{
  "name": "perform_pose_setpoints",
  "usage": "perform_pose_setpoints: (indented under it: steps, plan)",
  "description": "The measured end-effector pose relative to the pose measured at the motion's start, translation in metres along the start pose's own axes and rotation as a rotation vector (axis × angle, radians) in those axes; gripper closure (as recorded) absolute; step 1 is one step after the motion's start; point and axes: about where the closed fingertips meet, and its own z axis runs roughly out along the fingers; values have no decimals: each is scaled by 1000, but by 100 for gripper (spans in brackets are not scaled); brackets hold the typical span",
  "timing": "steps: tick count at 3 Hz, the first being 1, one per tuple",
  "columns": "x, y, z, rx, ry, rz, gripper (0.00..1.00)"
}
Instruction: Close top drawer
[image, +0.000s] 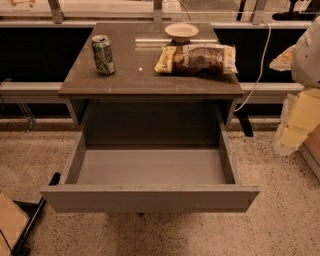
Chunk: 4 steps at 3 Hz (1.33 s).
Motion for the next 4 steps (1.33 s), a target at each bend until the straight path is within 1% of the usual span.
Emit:
perform_pose_setpoints:
  steps: [1, 2, 3, 4]
  plan:
    - [0, 0, 0, 0, 0, 0, 0]
    - [-1, -1, -1, 7, -2, -1, 9]
    - [-2, -6, 3, 25, 3, -12, 32]
    - [-4, -8, 21, 29, 3, -45, 55]
